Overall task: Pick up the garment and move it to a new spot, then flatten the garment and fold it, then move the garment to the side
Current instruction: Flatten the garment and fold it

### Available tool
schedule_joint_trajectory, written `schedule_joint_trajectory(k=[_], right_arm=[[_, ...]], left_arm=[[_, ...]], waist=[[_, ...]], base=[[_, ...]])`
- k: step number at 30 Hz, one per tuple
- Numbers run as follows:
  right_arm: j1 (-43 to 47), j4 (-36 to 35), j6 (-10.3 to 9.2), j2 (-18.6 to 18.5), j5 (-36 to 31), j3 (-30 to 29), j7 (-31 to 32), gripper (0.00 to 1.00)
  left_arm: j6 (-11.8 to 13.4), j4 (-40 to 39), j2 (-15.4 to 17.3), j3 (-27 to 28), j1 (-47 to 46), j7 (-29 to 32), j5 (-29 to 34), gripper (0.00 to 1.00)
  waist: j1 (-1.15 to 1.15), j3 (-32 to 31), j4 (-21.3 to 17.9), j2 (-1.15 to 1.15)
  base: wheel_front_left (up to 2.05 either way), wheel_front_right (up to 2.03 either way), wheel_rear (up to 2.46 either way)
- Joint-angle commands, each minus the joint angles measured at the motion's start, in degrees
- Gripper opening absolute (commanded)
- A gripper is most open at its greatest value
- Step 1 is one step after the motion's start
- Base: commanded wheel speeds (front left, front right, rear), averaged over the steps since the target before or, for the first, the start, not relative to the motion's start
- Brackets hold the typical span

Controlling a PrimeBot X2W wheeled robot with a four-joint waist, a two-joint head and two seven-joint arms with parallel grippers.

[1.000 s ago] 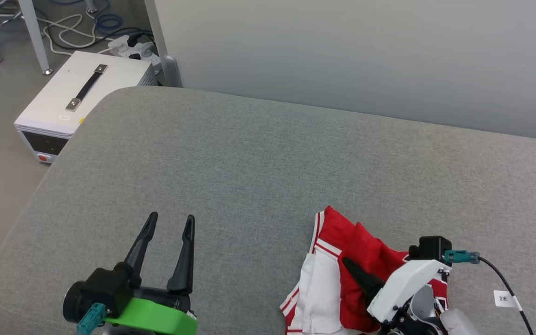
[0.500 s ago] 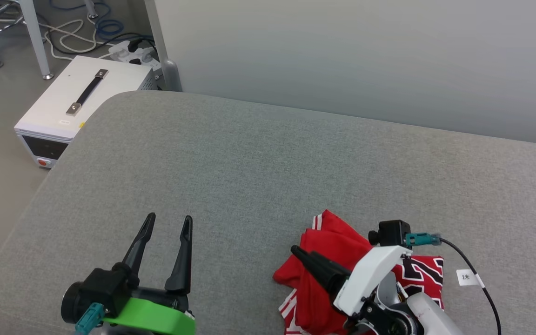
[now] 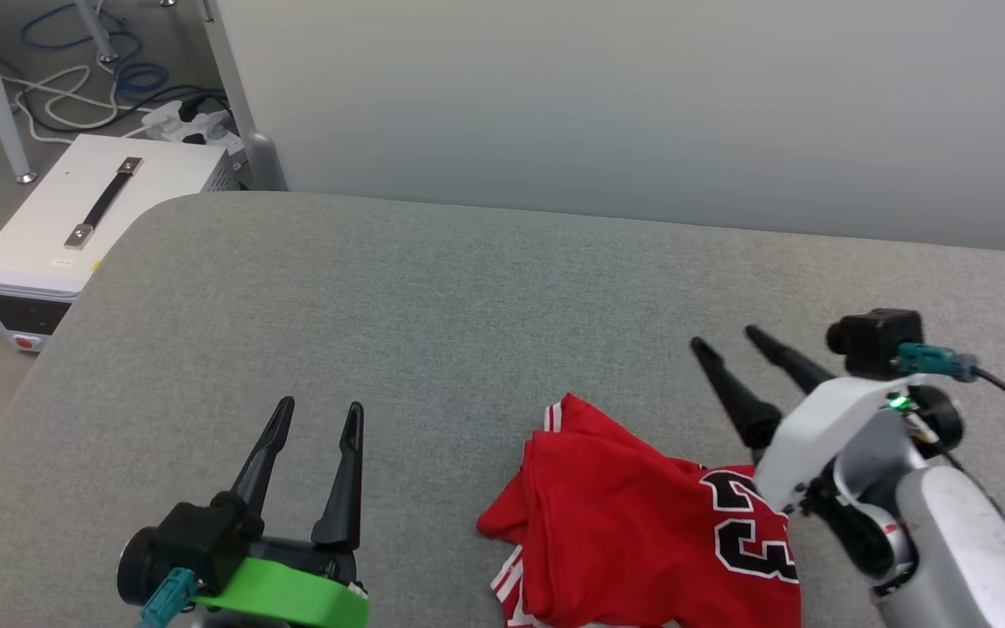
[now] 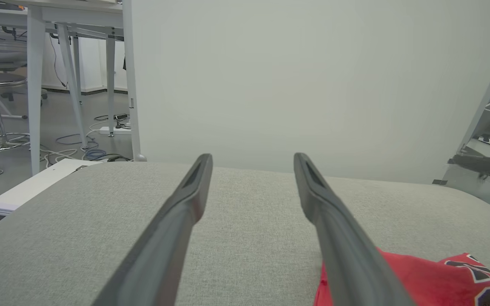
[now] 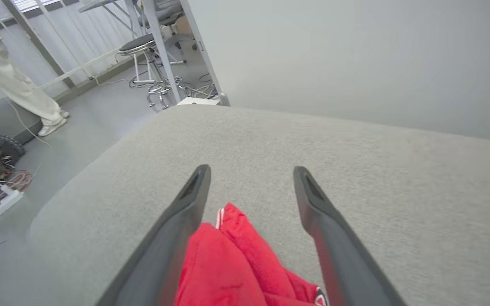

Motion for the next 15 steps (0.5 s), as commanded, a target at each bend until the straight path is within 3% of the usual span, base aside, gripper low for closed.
schedule_joint_trajectory(k=[1, 7, 15], right_arm=[[0.62, -1.5, -0.04, -1.54, -2.57, -0.98, -1.54, 1.0], [4.45, -6.24, -0.04, -4.96, -10.55, -6.93, -9.12, 1.0], [12.52, -9.48, -0.04, -1.48, -15.2, -16.56, -18.27, 1.0]], left_arm=[[-0.16, -0.27, -0.19, 0.01, -0.75, -0.33, -0.56, 1.0], [-0.16, -0.15, -0.32, -0.67, -1.43, -0.33, -1.17, 1.0], [-0.16, 0.23, -0.5, -1.5, -1.64, -0.33, -2.02, 1.0]], waist=[[0.0, 0.71, -1.01, 0.0], [0.0, 1.82, -2.88, 0.0], [0.0, 2.87, -4.52, 0.0]], base=[[0.0, 0.0, 0.0], [0.0, 0.0, 0.0], [0.0, 0.0, 0.0]])
